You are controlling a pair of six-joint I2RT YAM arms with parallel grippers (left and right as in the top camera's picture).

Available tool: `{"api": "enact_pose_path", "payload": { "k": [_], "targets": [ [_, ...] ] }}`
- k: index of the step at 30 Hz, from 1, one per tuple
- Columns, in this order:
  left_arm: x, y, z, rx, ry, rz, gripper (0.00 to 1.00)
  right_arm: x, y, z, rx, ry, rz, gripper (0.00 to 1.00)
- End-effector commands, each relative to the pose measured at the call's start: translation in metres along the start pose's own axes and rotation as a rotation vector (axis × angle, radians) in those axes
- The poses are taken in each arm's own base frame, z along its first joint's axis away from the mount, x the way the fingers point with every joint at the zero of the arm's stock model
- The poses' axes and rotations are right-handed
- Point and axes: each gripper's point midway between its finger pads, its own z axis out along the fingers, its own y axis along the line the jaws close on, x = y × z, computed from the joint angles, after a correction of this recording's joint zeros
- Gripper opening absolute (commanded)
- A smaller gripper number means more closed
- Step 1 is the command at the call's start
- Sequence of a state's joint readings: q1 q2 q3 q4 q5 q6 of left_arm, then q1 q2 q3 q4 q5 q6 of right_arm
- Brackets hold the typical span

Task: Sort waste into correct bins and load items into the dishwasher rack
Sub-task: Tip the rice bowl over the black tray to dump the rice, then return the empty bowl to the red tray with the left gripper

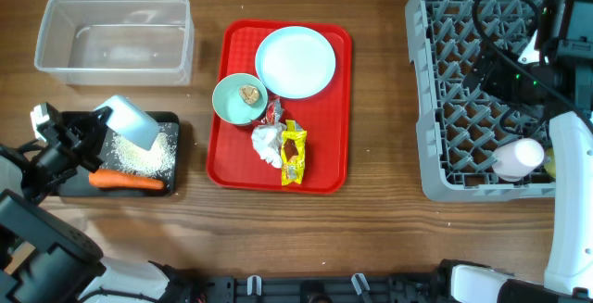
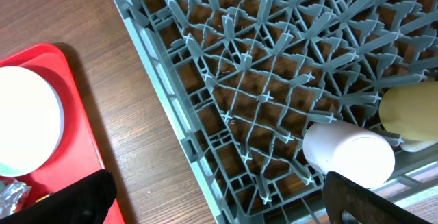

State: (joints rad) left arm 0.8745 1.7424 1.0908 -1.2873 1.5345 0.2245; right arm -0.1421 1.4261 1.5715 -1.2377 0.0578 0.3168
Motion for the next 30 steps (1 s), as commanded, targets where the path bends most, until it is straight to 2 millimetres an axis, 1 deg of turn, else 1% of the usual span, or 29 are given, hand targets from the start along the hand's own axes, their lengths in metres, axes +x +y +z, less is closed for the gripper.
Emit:
{"api": "enact_pose_path", "payload": {
  "k": [1, 2, 3, 5, 8, 10, 13, 15, 17, 19, 22, 23, 26, 28, 30],
  "targets": [
    [-0.004, 0.010, -0.005, -0.039, -0.011, 0.086, 0.04, 0.001, -0.005, 0.005, 0.026, 0.010, 0.003, 0.99],
    [0.000, 0.018, -0.002, -0.087, 0.013, 0.153, 0.04, 0.002, -0.004, 0.005, 0.023, 0.012, 0.003, 1.00],
    [0.002, 0.019, 0.000, -0.099, 0.028, 0.192, 0.04, 0.002, -0.004, 0.005, 0.022, 0.013, 0.003, 0.99],
    [0.011, 0.019, 0.010, -0.106, 0.072, 0.275, 0.04, 0.002, -0.003, 0.005, 0.016, 0.015, 0.003, 1.00],
    [0.034, 0.015, 0.036, -0.103, 0.181, 0.406, 0.04, 0.002, -0.003, 0.005, 0.014, 0.016, 0.003, 0.99],
    [0.061, 0.017, 0.059, -0.125, 0.297, 0.478, 0.04, 0.002, -0.002, 0.005, 0.012, 0.015, 0.003, 1.00],
    [0.106, 0.033, 0.094, -0.182, 0.507, 0.571, 0.04, 0.001, -0.002, 0.005, 0.011, 0.012, 0.004, 1.00],
    [0.138, 0.044, 0.124, -0.196, 0.646, 0.595, 0.04, 0.001, -0.002, 0.005, 0.011, 0.012, 0.004, 1.00],
    [0.153, 0.053, 0.155, -0.243, 0.705, 0.591, 0.04, 0.001, -0.002, 0.005, 0.011, 0.012, 0.004, 1.00],
    [0.157, 0.072, 0.201, -0.420, 0.645, 0.611, 0.04, 0.001, -0.002, 0.005, 0.011, 0.012, 0.003, 0.99],
    [0.168, 0.080, 0.240, -0.508, 0.562, 0.744, 0.04, 0.001, -0.002, 0.005, 0.011, 0.012, 0.003, 1.00],
    [0.175, 0.086, 0.255, -0.570, 0.509, 0.843, 0.04, 0.001, -0.002, 0.005, 0.011, 0.012, 0.003, 1.00],
    [0.194, 0.106, 0.273, -0.705, 0.411, 1.053, 0.04, 0.001, -0.002, 0.005, 0.011, 0.011, 0.003, 1.00],
    [0.215, 0.120, 0.278, -0.771, 0.396, 1.221, 0.04, 0.001, -0.002, 0.005, 0.011, 0.011, 0.003, 0.99],
    [0.228, 0.127, 0.280, -0.798, 0.397, 1.307, 0.04, 0.001, -0.002, 0.005, 0.010, 0.010, 0.003, 0.99]
  ]
}}
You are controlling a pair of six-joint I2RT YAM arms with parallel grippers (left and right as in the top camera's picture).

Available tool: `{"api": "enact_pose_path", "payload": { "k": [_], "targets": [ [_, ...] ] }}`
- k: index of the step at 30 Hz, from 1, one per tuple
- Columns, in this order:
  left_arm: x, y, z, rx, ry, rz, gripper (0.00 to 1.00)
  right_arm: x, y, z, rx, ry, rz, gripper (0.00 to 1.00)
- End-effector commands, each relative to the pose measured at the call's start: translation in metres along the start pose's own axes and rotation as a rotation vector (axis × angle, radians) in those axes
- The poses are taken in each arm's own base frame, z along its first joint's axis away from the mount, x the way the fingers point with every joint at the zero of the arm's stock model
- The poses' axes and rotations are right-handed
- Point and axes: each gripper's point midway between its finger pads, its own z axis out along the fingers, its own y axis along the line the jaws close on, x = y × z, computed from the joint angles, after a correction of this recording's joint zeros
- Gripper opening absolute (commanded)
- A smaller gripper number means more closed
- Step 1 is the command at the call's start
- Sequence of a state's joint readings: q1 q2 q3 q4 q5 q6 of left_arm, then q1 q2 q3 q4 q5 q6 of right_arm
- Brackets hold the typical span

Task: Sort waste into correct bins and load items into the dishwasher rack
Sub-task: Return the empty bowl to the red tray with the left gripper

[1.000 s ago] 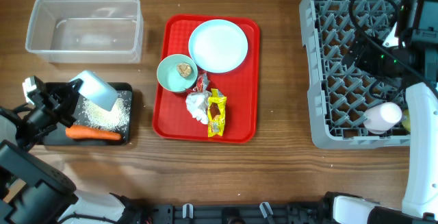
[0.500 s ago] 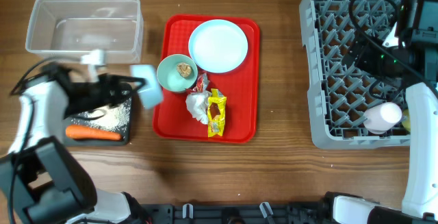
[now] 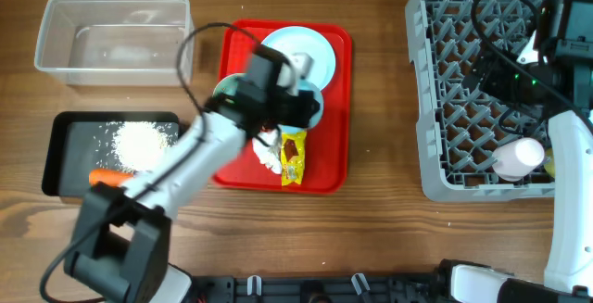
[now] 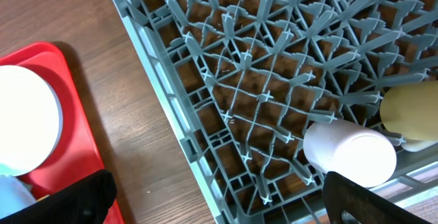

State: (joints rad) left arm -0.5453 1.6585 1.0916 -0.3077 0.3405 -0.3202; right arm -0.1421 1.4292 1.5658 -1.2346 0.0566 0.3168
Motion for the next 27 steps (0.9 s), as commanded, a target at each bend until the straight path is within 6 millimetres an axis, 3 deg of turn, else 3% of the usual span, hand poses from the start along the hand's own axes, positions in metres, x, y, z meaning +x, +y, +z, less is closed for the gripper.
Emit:
{"api": "enact_pose_path", "payload": {
  "k": [1, 3, 5, 7, 9, 11, 14, 17, 20, 24, 26, 27],
  "targets": [
    [-0.003, 0.002, 0.009, -0.266, -0.093, 0.138, 0.04, 0.000, -0.002, 0.003, 0.009, 0.003, 0.004, 0.99],
    [0.008, 0.001, 0.014, -0.328, -0.079, 0.175, 0.04, 0.000, -0.002, 0.003, 0.010, 0.004, 0.003, 0.99],
    [0.016, 0.001, 0.020, -0.338, -0.054, 0.187, 0.13, 0.000, -0.002, 0.003, 0.009, 0.003, 0.003, 1.00],
    [0.022, 0.007, 0.029, -0.350, -0.027, 0.186, 0.46, 0.000, -0.002, 0.003, 0.010, 0.004, 0.003, 1.00],
    [0.026, 0.010, 0.033, -0.356, -0.015, 0.186, 0.62, 0.000, -0.002, 0.003, 0.010, 0.005, 0.002, 0.99],
    [0.025, 0.010, 0.033, -0.355, -0.013, 0.205, 0.72, 0.000, -0.002, 0.003, 0.011, 0.006, 0.002, 0.99],
    [0.017, 0.007, 0.024, -0.355, -0.021, 0.224, 0.76, 0.000, -0.002, 0.003, 0.011, 0.006, 0.001, 0.99],
    [-0.013, 0.017, -0.012, -0.382, -0.076, 0.142, 0.77, 0.000, -0.003, 0.003, 0.014, 0.004, 0.000, 1.00],
    [-0.032, 0.058, -0.034, -0.445, -0.111, 0.052, 0.78, 0.000, -0.003, 0.003, 0.014, 0.004, 0.001, 0.99],
    [-0.036, 0.142, -0.050, -0.569, -0.091, -0.109, 0.78, 0.000, -0.003, 0.003, 0.014, 0.005, 0.001, 1.00],
    [-0.027, 0.159, -0.046, -0.575, -0.045, -0.125, 0.76, 0.000, -0.003, 0.003, 0.014, 0.005, 0.000, 1.00],
    [-0.021, 0.157, -0.036, -0.519, 0.005, -0.087, 0.75, 0.000, -0.003, 0.003, 0.014, 0.005, 0.001, 0.99]
  ]
}}
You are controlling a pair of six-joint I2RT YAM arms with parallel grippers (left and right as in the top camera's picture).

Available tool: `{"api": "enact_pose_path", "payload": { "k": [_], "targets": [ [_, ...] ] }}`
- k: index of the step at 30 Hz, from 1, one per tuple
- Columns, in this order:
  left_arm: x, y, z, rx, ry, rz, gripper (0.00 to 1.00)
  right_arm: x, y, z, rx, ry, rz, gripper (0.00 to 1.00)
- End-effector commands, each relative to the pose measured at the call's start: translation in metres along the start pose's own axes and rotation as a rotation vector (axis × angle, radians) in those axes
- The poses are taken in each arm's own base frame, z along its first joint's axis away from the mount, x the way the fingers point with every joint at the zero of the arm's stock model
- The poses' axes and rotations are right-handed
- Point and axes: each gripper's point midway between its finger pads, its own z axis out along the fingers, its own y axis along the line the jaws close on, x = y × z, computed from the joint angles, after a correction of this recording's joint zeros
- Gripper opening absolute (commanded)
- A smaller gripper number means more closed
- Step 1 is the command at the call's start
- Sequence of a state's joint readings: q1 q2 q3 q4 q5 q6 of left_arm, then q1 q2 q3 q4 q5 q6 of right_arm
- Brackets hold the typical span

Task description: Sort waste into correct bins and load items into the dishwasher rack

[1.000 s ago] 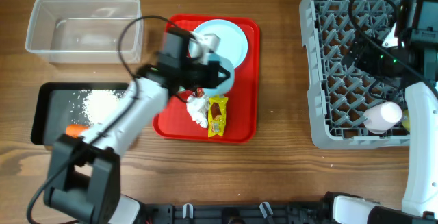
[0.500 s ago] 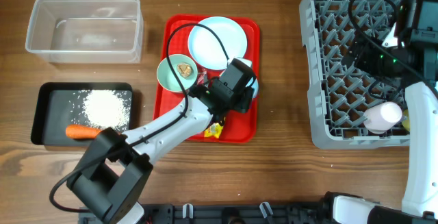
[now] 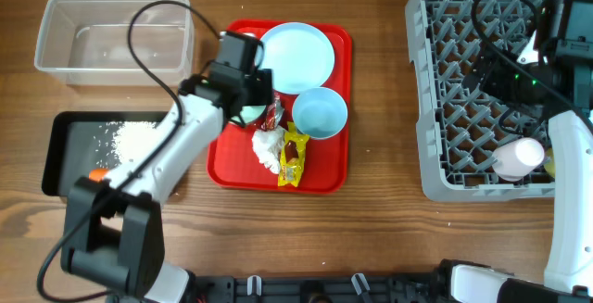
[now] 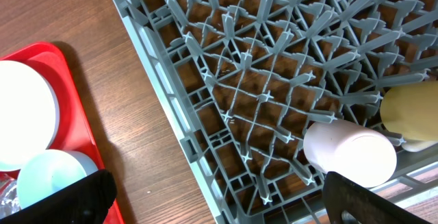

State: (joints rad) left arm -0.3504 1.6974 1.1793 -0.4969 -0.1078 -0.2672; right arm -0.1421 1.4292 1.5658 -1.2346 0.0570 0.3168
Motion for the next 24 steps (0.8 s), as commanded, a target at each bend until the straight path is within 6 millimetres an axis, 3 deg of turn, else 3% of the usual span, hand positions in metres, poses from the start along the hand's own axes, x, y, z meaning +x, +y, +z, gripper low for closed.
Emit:
{"api": "enact_pose_path", "payload": {
  "k": [1, 6, 9, 13, 15, 17, 21, 24],
  "targets": [
    [0.017, -0.006, 0.023, 0.084, 0.096, 0.093, 0.72, 0.000, -0.003, 0.003, 0.014, 0.004, 0.001, 0.99],
    [0.028, -0.024, 0.042, 0.121, 0.116, 0.144, 0.64, 0.000, -0.003, 0.003, 0.014, 0.006, 0.001, 0.99],
    [0.035, -0.023, 0.050, 0.115, 0.142, 0.147, 0.56, 0.000, -0.003, 0.003, 0.014, 0.005, 0.000, 0.99],
    [0.048, -0.021, 0.063, 0.103, 0.184, 0.147, 0.38, 0.000, -0.003, 0.003, 0.014, 0.005, 0.000, 0.99],
    [0.046, -0.021, 0.064, 0.104, 0.179, 0.139, 0.23, 0.000, -0.003, 0.003, 0.014, 0.005, 0.000, 0.99],
    [0.044, -0.022, 0.064, 0.105, 0.170, 0.120, 0.16, 0.000, -0.003, 0.003, 0.014, 0.005, 0.000, 1.00],
    [0.037, -0.024, 0.057, 0.115, 0.148, 0.103, 0.07, 0.000, -0.003, 0.003, 0.014, 0.003, 0.001, 0.99],
    [0.024, -0.026, 0.039, 0.124, 0.107, 0.057, 0.04, 0.000, -0.003, 0.003, 0.014, 0.003, 0.001, 0.99]
  ]
}}
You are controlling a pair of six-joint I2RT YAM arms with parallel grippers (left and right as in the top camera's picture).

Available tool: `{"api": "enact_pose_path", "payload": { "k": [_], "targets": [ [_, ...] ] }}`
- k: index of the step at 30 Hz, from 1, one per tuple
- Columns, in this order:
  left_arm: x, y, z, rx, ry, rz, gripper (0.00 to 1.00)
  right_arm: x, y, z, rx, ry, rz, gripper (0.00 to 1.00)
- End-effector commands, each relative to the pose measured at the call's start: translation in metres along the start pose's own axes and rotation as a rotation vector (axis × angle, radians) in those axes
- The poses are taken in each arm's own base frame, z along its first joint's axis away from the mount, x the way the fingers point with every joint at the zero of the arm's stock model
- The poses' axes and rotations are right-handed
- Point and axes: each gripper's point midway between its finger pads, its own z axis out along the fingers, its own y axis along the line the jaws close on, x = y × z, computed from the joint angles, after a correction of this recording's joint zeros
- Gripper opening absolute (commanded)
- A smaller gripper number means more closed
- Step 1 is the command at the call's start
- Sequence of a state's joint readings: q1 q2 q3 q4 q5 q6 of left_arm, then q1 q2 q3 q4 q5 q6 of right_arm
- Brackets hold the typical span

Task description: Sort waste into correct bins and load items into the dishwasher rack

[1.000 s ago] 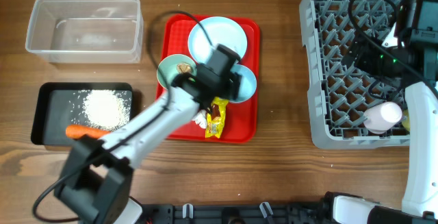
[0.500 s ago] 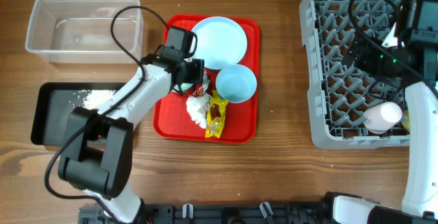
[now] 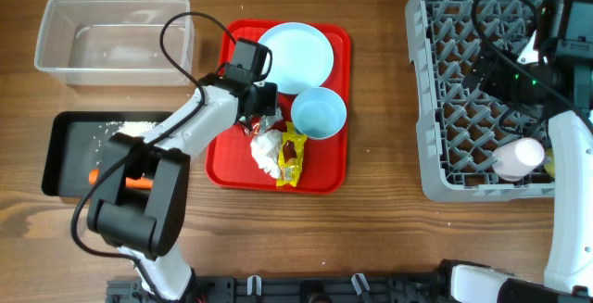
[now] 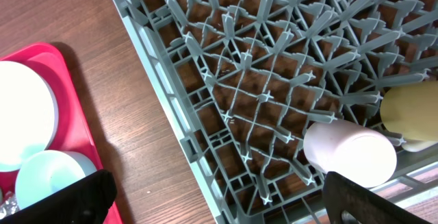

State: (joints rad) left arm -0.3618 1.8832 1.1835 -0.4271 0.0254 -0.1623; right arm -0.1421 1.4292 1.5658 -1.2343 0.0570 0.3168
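Observation:
On the red tray [image 3: 227,169] lie a pale plate [image 3: 295,57], an empty light-blue bowl [image 3: 320,113], crumpled white paper [image 3: 266,153], a yellow wrapper [image 3: 290,155] and a red wrapper [image 3: 271,118]. My left gripper [image 3: 258,122] is low over the red wrapper and the top of the paper; the arm hides its jaws. The grey dishwasher rack [image 3: 445,155] holds a white cup [image 3: 517,157] and a yellow item [image 3: 551,162]. In the right wrist view my right gripper [image 4: 219,203] hangs open over the rack's [image 4: 274,80] left edge, empty, with the cup [image 4: 349,155] by its right finger.
A clear plastic bin [image 3: 113,39] stands at the back left. In front of it a black tray [image 3: 65,145] holds rice [image 3: 134,129] and a carrot [image 3: 139,182], partly under my left arm. Bare wood separates the red tray from the rack.
My left gripper has shifted a little forward and to the right, from the tray's left part to above the red wrapper and paper. The bowl, plate and right arm have not moved.
My left gripper first held a light-blue bowl tipped over the black tray's rice. Then it was over the red tray with the bowl. Then the bowl stood empty on the tray, let go. Now the gripper is at the wrappers. My right gripper stayed open over the rack.

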Motion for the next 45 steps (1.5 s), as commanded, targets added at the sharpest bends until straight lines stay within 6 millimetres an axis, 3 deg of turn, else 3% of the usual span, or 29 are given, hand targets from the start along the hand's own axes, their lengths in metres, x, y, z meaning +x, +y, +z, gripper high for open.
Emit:
{"api": "enact_pose_path", "payload": {
  "k": [1, 6, 9, 11, 14, 16, 19, 25, 34, 45],
  "targets": [
    [-0.017, -0.004, -0.032, 0.028, -0.063, -0.081, 0.04, 0.000, -0.003, 0.003, 0.014, 0.003, 0.001, 1.00],
    [-0.031, 0.020, -0.107, 0.027, -0.159, -0.270, 0.04, -0.001, -0.003, 0.003, 0.018, 0.001, 0.000, 0.99],
    [-0.015, 0.044, -0.140, -0.006, -0.142, -0.363, 0.04, -0.001, -0.004, 0.003, 0.021, 0.000, 0.000, 0.99],
    [0.012, 0.071, -0.158, -0.057, -0.070, -0.458, 0.04, -0.001, -0.005, 0.003, 0.024, -0.001, 0.000, 0.99],
    [0.044, 0.102, -0.160, -0.086, 0.043, -0.556, 0.04, -0.002, -0.006, 0.003, 0.030, -0.006, 0.000, 0.99],
    [0.064, 0.118, -0.149, 0.016, 0.093, -0.615, 0.04, -0.002, -0.006, 0.003, 0.033, -0.008, -0.001, 1.00],
    [0.073, 0.133, -0.140, 0.196, 0.057, -0.677, 0.04, -0.003, -0.006, 0.003, 0.033, -0.009, -0.001, 0.99],
    [0.063, 0.177, -0.158, 0.592, -0.184, -0.809, 0.04, -0.002, -0.006, 0.003, 0.033, -0.008, 0.000, 1.00],
    [0.041, 0.201, -0.203, 1.104, -0.484, -0.854, 0.04, -0.001, -0.007, 0.002, 0.035, -0.001, 0.000, 1.00],
    [0.043, 0.204, -0.199, 1.105, -0.480, -0.871, 0.04, -0.001, -0.007, 0.002, 0.035, -0.001, -0.001, 1.00]
  ]
}}
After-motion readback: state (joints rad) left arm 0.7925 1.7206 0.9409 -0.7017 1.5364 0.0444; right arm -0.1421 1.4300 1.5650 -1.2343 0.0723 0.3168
